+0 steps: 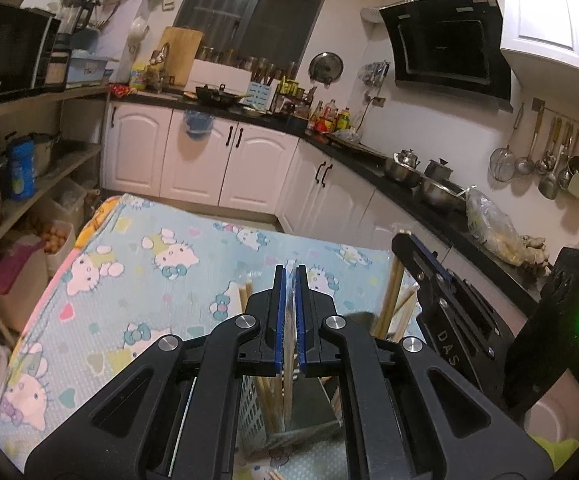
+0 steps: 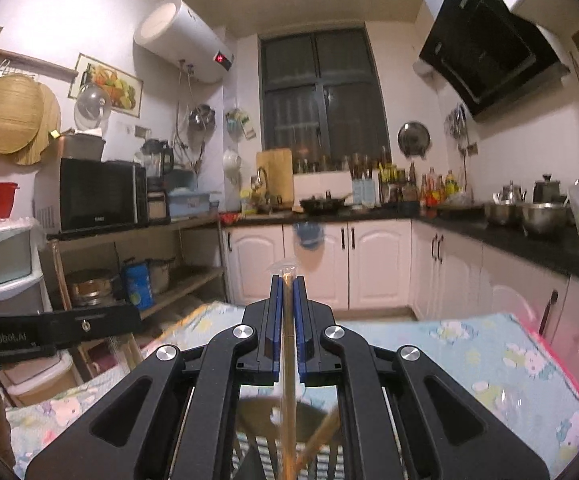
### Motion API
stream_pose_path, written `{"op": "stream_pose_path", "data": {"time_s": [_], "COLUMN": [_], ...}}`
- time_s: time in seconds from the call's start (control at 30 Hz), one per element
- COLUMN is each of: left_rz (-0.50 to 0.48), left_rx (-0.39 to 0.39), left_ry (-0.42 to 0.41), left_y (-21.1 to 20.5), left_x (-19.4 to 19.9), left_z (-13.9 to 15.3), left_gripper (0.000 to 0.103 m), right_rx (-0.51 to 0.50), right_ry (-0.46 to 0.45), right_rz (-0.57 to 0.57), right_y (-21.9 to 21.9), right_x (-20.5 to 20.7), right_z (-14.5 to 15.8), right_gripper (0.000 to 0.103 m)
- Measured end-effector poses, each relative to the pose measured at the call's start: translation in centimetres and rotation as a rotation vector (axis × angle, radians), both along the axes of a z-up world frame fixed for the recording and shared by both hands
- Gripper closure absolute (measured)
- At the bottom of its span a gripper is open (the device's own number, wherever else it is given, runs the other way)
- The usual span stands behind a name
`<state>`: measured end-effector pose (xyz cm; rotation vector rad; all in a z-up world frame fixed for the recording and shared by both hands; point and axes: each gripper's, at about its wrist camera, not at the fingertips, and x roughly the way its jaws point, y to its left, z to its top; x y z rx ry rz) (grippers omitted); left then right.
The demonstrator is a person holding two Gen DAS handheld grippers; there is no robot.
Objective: Organize utensils
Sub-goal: 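Lower the left tool's chopsticks into the basket while the right tool lowers its pair in, then open both tools to release the chopsticks into the green basket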
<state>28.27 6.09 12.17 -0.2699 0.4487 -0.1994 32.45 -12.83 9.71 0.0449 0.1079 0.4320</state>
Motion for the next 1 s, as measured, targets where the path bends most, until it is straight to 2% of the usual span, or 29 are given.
{"op": "stream_pose_path", "data": {"time_s": [0.3, 0.37, 0.43, 0.5, 0.57, 0.7, 0.77, 1.0], "left_rz": [0.001, 0.000, 0.003, 0.006, 0.007, 0.007, 0.002, 0.003], "left_rx": [0.011, 0.013, 0.011, 0.006, 0.005, 0.002, 0.006, 0.007], "left_ry": [0.031, 0.038, 0.049, 0.057, 0.063, 0.072, 0.075, 0.092], "left_y": [-0.4, -0.5, -0.6, -0.6, -0.7, -0.8, -1.0, -1.1], "left_x": [-0.6, -0.7, -0.8, -0.9, -1.0, -1.5, -1.9, -2.8], "left_z": [-0.9, -1.0, -1.3, -1.5, -1.6, -1.7, -1.6, -1.7], "left_gripper": [0.102, 0.098, 0.090, 0.088, 0.085, 0.075, 0.072, 0.062], "right_rx": [-0.008, 0.011, 0.018, 0.020, 0.018, 0.011, 0.002, -0.025], "right_ry": [0.141, 0.180, 0.208, 0.223, 0.236, 0.265, 0.283, 0.336], "right_rz": [-0.004, 0.008, 0.013, 0.010, 0.007, 0.004, 0.002, -0.001], "right_y": [-1.5, -2.1, -2.6, -3.0, -3.4, -4.1, -4.4, -5.1], "right_x": [-0.4, -0.5, -0.6, -0.9, -1.1, -1.7, -2.1, -3.5], "right_z": [-1.8, -1.9, -2.1, -2.1, -2.1, -2.1, -2.1, -2.3], "right_gripper": [0.096, 0.096, 0.096, 0.094, 0.087, 0.080, 0.072, 0.060]}}
